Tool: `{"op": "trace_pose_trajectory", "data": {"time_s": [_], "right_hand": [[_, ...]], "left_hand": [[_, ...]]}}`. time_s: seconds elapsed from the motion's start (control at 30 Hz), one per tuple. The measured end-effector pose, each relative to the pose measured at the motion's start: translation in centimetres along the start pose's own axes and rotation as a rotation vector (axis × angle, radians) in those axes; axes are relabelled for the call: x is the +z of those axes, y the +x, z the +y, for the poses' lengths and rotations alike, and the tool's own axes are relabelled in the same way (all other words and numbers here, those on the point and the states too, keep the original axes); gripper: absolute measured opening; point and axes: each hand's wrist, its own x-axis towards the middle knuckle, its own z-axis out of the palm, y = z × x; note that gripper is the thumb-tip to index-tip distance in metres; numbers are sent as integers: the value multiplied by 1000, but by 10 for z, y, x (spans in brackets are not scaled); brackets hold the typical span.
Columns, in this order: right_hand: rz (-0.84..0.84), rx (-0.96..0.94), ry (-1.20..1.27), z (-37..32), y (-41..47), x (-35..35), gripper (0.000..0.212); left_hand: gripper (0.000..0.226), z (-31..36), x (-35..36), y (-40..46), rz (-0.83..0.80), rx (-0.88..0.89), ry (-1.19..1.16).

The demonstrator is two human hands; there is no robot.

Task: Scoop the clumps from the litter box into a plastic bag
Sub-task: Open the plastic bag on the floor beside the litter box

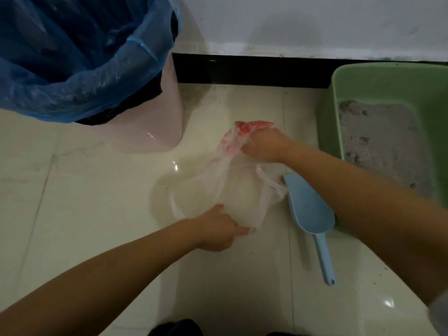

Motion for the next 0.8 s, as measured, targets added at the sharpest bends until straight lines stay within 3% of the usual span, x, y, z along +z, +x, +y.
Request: {"op": "trace_pose_trajectory", "data": {"time_s": [0.1, 0.2, 0.3, 0.37, 0.43, 0.5, 0.7, 0.8], "right_hand": [[-77, 29, -64, 22, 7, 0, 39], [-121, -59, -105, 22, 0, 12, 41], [-152, -125, -267, 11, -13, 24, 44], [-224, -181, -385, 6, -28, 30, 41], [-309, -249, -411, 9, -48, 35, 37], [-383, -302, -406, 20, -67, 41, 31], [-468, -276, -320, 46, -85, 38, 37], [-592, -97, -5, 34, -82, 13, 53]], "left_hand": [[53, 9, 1, 1, 20, 9, -79], [39, 5, -22, 1, 187, -95, -287], [36, -19, -32, 19, 550, -112, 62], [47, -38, -39, 23, 383, -272, 231], [76, -61, -41, 21, 187, -435, 240], [88, -83, -42, 13, 154, -461, 260], [66, -100, -43, 0, 222, -312, 285], [53, -90, -41, -1, 218, -238, 330]]}}
